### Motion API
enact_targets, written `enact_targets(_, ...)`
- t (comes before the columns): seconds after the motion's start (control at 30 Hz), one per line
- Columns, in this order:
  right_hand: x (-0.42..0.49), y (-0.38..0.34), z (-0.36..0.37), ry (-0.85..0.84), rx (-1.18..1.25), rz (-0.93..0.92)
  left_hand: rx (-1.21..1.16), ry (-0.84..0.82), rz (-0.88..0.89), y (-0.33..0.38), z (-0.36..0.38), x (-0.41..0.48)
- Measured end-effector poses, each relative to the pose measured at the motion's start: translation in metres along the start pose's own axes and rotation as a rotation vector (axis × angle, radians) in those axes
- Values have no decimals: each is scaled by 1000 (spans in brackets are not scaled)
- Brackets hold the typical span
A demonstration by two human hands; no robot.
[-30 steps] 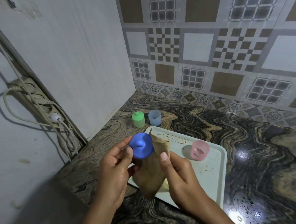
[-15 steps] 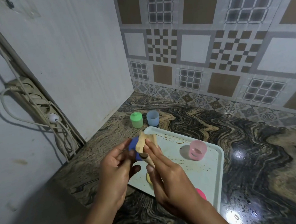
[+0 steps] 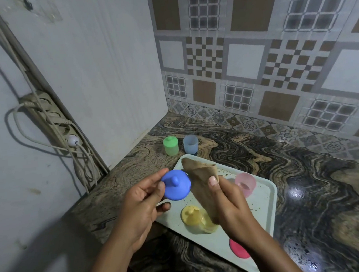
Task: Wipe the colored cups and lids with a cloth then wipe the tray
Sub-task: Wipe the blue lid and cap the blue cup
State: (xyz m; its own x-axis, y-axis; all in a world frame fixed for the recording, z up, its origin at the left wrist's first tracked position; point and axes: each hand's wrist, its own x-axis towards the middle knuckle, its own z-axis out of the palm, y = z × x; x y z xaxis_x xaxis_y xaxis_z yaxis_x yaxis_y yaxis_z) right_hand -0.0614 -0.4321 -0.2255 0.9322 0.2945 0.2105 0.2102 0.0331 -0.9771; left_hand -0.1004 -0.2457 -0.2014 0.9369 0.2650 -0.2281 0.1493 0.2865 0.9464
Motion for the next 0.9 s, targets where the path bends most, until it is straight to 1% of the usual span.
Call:
enact_targets(0.07,-7,-6,11,-38,83,8,27,69,15,-1,3,4)
enact_targets(0.13,-10,-10,18,-31,46,-16,52,129,57,-4,8,4)
enact_targets(0.2,-10,-9,20,7,41,-25,64,116,92,-6,15,0)
enact_targets(0.3,-12,-6,17,28,55,-6,48,46,86,-8,21,-6)
enact_targets(0.4,-15,-4,11,145,-57,-40,-8,69,74,-8,19,-4)
enact_targets(0.47,-16,-6,7,171,-176,-162,-27,82,58,-7,17,-2)
enact_targets(0.5,-17,-8,6,133,-241,-238,-29,77,48,-8,16,-2)
enact_targets(0.57,-18,-8,8,-2,-364,-329,-31,64,28,-7,17,-2)
enact_targets(0.63,-19,-2,10,-105,-415,-336,-15,49,22,-6,18,-3)
enact_targets(0.7,-17,0,11,-100,-402,-320,9,7,26,-5,18,-4)
enact_targets(0.8,-5,-1,5,-55,-396,-351,20,-56,24,-6,15,-6)
enact_targets(0.9,7,0,-5,-55,-470,-368,12,-101,20,-6,11,-9)
